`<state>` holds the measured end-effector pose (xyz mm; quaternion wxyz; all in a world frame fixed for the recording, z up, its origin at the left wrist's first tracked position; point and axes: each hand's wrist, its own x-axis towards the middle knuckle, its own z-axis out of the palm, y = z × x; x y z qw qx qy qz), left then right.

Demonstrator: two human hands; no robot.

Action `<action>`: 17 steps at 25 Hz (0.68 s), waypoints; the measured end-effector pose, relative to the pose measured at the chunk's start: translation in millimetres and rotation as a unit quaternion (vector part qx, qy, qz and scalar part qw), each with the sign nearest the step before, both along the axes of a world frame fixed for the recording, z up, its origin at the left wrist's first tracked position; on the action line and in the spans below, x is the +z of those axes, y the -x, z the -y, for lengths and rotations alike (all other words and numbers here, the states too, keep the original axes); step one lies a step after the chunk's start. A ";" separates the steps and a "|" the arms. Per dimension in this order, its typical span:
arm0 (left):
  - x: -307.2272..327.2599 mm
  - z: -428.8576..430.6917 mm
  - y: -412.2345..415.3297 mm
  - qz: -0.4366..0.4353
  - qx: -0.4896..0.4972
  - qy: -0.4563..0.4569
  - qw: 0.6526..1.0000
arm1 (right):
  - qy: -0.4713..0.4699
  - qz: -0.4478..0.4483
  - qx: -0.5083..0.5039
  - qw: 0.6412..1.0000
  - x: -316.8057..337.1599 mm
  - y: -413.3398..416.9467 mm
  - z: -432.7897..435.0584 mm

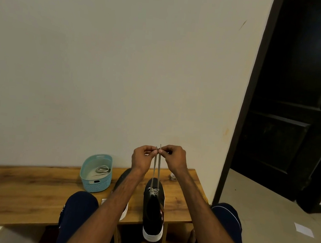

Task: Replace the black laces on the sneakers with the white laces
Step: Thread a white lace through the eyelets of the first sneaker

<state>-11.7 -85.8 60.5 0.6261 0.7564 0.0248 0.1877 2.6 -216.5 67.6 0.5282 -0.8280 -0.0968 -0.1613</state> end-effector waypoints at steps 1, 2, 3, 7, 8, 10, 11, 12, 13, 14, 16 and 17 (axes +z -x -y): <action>-1.3 0.6 0.3 -0.003 0.002 0.002 1.000 | -0.003 0.002 0.002 1.000 0.7 1.0 -0.3; -2.0 1.2 1.3 -0.001 0.006 0.005 1.000 | -0.005 0.004 0.004 1.000 0.9 1.9 0.0; -2.2 2.1 2.5 0.002 0.009 0.008 1.000 | -0.008 0.005 0.006 1.000 1.0 2.7 0.9; -2.2 4.3 4.8 0.012 0.006 0.013 1.000 | -0.006 0.004 0.020 1.000 2.0 3.9 3.2; -2.3 4.5 5.0 0.013 0.003 0.016 1.000 | -0.002 0.003 0.022 1.000 2.5 4.3 3.0; -3.3 4.6 5.3 0.015 0.001 0.021 1.000 | -0.001 0.001 0.018 1.000 3.4 5.2 2.5; -4.1 4.3 5.2 0.016 0.000 0.021 1.000 | -0.008 -0.001 0.014 1.000 3.2 5.2 2.3; -5.0 3.9 5.6 0.018 0.000 0.020 1.000 | -0.016 -0.001 0.009 1.000 2.6 5.5 2.3; -5.4 3.3 5.8 0.020 0.001 0.018 1.000 | -0.024 0.000 0.004 1.000 2.5 5.9 2.0; -5.5 2.5 5.8 0.019 0.002 0.017 1.000 | -0.029 0.001 0.001 1.000 2.2 6.0 1.3; -6.0 1.5 4.7 0.016 0.003 0.020 1.000 | -0.038 -0.001 -0.003 0.999 1.5 5.5 0.3; -6.3 1.1 4.4 0.014 0.005 0.024 1.000 | -0.040 -0.003 -0.004 0.999 1.4 5.4 -0.1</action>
